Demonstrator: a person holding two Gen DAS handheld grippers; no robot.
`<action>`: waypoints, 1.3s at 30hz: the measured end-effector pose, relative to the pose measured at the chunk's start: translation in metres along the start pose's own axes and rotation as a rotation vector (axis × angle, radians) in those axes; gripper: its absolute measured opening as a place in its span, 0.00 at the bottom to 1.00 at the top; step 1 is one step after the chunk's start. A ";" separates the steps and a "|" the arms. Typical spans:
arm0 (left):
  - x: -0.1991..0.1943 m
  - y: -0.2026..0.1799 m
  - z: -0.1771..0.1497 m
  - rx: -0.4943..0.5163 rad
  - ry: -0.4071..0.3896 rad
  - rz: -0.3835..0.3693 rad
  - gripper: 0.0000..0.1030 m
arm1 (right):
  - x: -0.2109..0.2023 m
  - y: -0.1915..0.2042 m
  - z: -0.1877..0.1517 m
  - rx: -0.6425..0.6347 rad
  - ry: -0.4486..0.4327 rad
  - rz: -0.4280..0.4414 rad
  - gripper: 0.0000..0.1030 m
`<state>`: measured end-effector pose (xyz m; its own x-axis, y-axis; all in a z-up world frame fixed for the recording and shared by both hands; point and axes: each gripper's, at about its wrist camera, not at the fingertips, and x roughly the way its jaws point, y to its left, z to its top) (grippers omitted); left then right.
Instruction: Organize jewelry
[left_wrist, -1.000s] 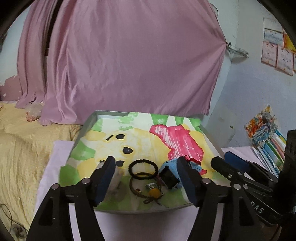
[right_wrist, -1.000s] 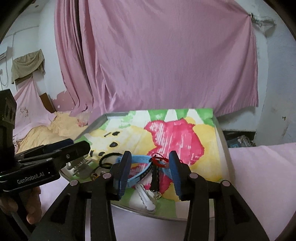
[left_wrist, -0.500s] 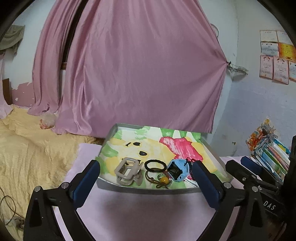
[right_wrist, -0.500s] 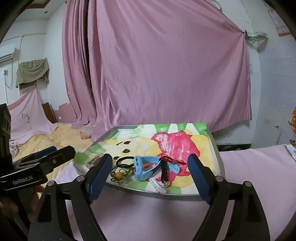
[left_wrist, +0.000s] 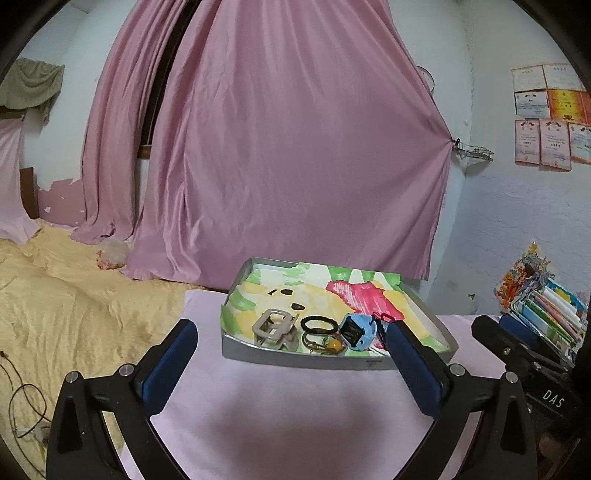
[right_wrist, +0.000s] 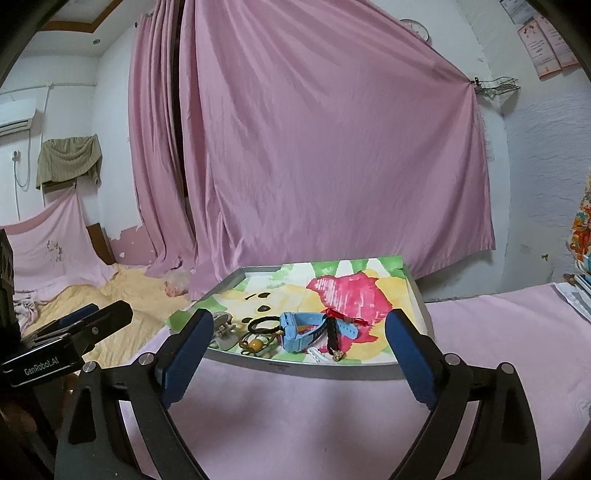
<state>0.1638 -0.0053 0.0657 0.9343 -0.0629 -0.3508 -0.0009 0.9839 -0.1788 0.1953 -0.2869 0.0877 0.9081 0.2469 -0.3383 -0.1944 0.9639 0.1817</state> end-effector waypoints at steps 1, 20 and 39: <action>-0.004 -0.001 -0.002 0.002 -0.003 0.002 1.00 | -0.005 0.000 -0.002 0.001 -0.006 -0.003 0.89; -0.063 0.002 -0.038 0.005 -0.040 0.049 1.00 | -0.072 0.008 -0.033 -0.031 -0.061 -0.019 0.99; -0.098 0.006 -0.081 0.015 -0.047 0.063 1.00 | -0.126 0.003 -0.082 -0.039 -0.093 -0.047 0.99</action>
<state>0.0440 -0.0065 0.0247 0.9482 0.0065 -0.3177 -0.0551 0.9880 -0.1441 0.0494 -0.3066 0.0548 0.9467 0.1926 -0.2584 -0.1632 0.9779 0.1309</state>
